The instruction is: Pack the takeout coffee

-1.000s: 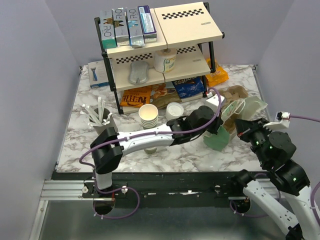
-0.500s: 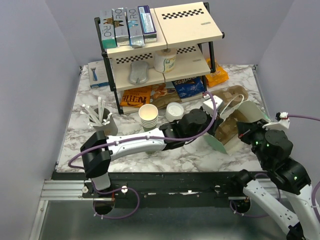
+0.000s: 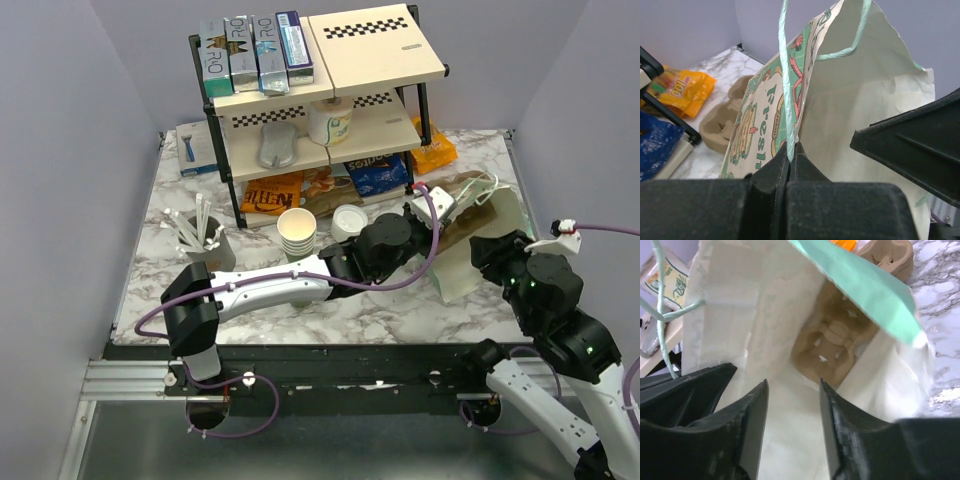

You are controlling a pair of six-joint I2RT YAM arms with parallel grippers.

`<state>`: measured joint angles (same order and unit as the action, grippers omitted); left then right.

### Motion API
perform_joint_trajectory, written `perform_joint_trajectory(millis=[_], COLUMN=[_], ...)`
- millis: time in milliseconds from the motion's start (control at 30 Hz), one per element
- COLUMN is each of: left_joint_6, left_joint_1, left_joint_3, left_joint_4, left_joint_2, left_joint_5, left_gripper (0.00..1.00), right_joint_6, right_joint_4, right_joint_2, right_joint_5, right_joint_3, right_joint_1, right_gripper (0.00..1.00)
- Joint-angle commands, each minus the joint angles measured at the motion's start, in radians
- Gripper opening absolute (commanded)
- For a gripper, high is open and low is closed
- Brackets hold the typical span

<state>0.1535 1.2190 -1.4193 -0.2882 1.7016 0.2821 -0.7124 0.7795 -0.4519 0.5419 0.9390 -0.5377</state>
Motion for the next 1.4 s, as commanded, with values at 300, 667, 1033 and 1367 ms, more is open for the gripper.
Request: perform_joint_trajectory(millis=[300,667,1033,1367], left_joint_6=[-0.008,0.043,0.155,0.222], left_joint_1=[0.010,0.016,-0.052,-0.153], left_joint_3=[0.032,0.037,-0.112,-0.170], left_joint_4=[-0.089,-0.045,0.257,0.676], left_joint_2=[-0.028,-0.046,-0.051,-0.100], left_joint_5=[-0.061,-0.021,0.003,-0.267], left_gripper=[0.00,0.00,0.00,0.00], right_joint_6=[-0.044,-0.062,0.212,0.323], right_joint_4=[-0.120,-0.231,0.052,-0.126], right_joint_2=[-0.182,-0.303,-0.025,0.006], right_joint_5=[0.079,0.066,-0.123,-0.270], right_joint_3=[-0.111,-0.117,0.127,0.207], right_joint_1=[-0.005,-0.005,-0.005,-0.005], right_gripper=[0.38,0.35,0.65,1.00])
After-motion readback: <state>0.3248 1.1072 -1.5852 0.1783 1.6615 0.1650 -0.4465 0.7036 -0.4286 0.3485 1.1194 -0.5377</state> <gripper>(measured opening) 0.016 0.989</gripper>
